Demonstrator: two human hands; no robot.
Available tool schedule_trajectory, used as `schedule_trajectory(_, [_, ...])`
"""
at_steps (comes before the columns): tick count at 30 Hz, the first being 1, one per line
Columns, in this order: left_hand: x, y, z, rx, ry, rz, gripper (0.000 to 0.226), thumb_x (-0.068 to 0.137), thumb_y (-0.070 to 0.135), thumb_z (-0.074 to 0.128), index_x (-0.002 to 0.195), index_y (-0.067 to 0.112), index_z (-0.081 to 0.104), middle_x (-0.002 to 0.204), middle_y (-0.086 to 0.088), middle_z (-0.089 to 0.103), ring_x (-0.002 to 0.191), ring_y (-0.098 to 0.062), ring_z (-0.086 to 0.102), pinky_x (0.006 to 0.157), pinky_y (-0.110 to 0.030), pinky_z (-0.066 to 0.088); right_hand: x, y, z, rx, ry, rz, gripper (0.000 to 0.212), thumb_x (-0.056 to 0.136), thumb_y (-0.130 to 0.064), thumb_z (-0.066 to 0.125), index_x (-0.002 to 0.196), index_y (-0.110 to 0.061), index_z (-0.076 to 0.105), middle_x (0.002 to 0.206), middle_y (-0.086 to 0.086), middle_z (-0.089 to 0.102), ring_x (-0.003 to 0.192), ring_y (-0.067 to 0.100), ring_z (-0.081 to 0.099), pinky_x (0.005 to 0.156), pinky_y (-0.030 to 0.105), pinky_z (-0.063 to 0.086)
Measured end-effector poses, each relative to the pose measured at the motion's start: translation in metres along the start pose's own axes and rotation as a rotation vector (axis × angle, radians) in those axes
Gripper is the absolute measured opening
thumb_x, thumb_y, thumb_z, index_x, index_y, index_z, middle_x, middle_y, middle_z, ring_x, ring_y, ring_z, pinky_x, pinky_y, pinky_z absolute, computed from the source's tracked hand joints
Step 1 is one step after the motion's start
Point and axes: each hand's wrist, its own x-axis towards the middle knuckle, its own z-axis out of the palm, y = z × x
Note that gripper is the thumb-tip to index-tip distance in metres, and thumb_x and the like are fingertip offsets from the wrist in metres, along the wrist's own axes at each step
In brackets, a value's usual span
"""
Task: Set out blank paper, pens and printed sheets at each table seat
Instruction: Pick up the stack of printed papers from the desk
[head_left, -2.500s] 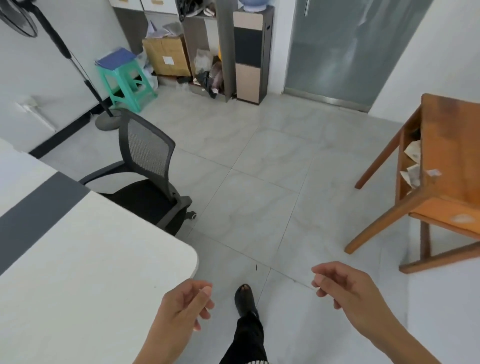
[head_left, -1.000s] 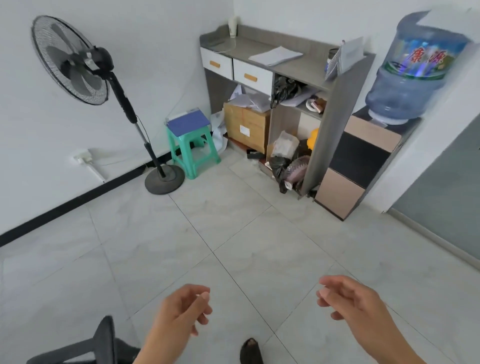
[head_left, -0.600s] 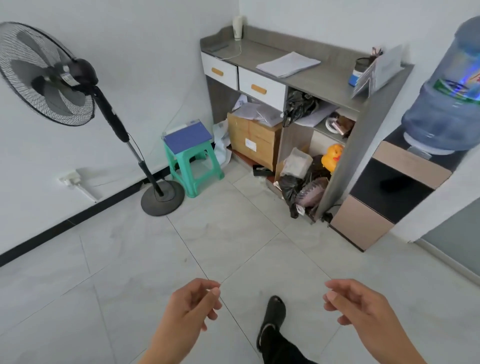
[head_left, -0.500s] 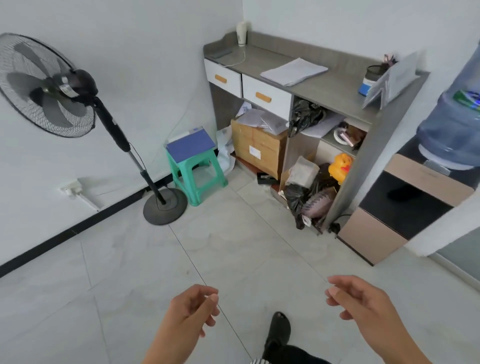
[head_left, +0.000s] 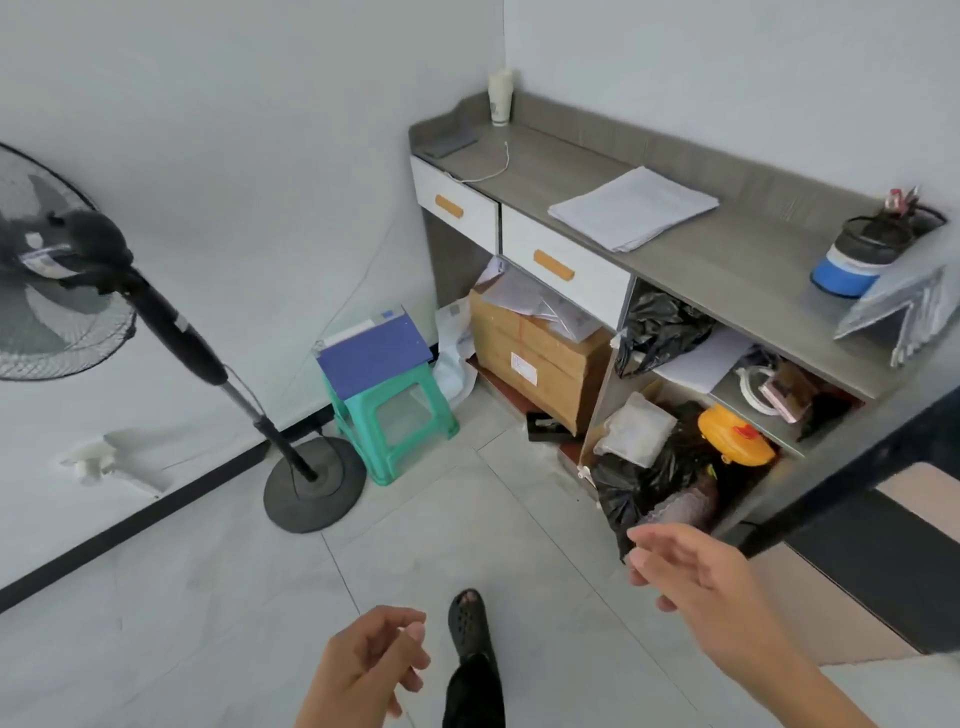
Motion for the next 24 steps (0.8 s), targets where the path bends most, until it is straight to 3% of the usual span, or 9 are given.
schedule_trajectory(4, [0.101,0.044,-0.02,0.03,-0.019,0.057,0.012,0.092,0.004,0.057,0.09,0.006,0.069,0.067,-0.012,0.071,0.057,-0.019,0.063,0.046,-0.03,0.044,0.08,-0.014,0.007,0.011,0.089,0.076,0.014,0.088,-0.001,0.066,0.097,-0.011,0.069,0.074,0.003,0.074,0.07,0.016,0.067,0.057,0.028,0.048])
schedule_trajectory(8, [0.19,0.11,-0.036,0.066,-0.076,0.113,0.012,0.091,0.002,0.058,0.088,0.006,0.069,0.065,-0.013,0.07,0.055,-0.019,0.061,0.045,-0.03,0.043,0.148,-0.059,0.004,0.025,0.176,0.077,0.014,0.088,-0.005,0.067,0.097,-0.015,0.07,0.078,0.004,0.075,0.082,0.027,0.07,0.063,0.033,0.052])
schedule_trajectory(12, [0.268,0.175,-0.028,0.139,-0.188,0.154,0.009,0.089,0.017,0.063,0.089,0.011,0.069,0.066,-0.009,0.071,0.056,-0.015,0.062,0.048,-0.031,0.044,0.201,-0.091,-0.003,0.043,0.281,0.048,0.014,0.089,-0.011,0.067,0.097,-0.021,0.07,0.082,-0.005,0.076,0.082,0.019,0.073,0.068,0.034,0.055])
schedule_trajectory(14, [0.298,0.204,-0.017,0.166,-0.246,0.162,0.023,0.077,0.029,0.062,0.089,0.011,0.069,0.067,-0.008,0.071,0.056,-0.014,0.062,0.048,-0.03,0.044,0.224,-0.094,-0.009,0.063,0.323,0.07,0.014,0.089,-0.011,0.067,0.097,-0.022,0.07,0.082,-0.007,0.076,0.081,0.018,0.073,0.067,0.035,0.055])
schedule_trajectory(18, [0.356,0.247,0.014,0.195,-0.304,0.153,0.03,0.071,0.031,0.059,0.091,0.01,0.068,0.068,-0.007,0.071,0.057,-0.014,0.062,0.048,-0.028,0.045,0.277,-0.097,-0.023,0.117,0.356,0.133,0.013,0.088,-0.008,0.067,0.096,-0.019,0.07,0.081,-0.005,0.076,0.08,0.019,0.073,0.066,0.039,0.054])
schedule_trajectory(21, [0.398,0.27,0.039,0.21,-0.324,0.129,0.032,0.07,0.032,0.059,0.092,0.01,0.068,0.067,-0.007,0.07,0.057,-0.015,0.062,0.048,-0.028,0.044,0.326,-0.101,-0.045,0.124,0.373,0.151,0.012,0.089,-0.011,0.067,0.096,-0.021,0.07,0.081,-0.005,0.076,0.075,0.011,0.073,0.065,0.033,0.052])
schedule_trajectory(24, [0.441,0.302,0.062,0.226,-0.323,0.112,0.034,0.069,0.033,0.059,0.093,0.011,0.068,0.067,-0.007,0.071,0.058,-0.016,0.063,0.048,-0.029,0.044,0.388,-0.112,-0.074,0.143,0.419,0.126,0.013,0.089,-0.009,0.066,0.098,-0.018,0.069,0.079,-0.001,0.076,0.073,0.013,0.072,0.065,0.033,0.051])
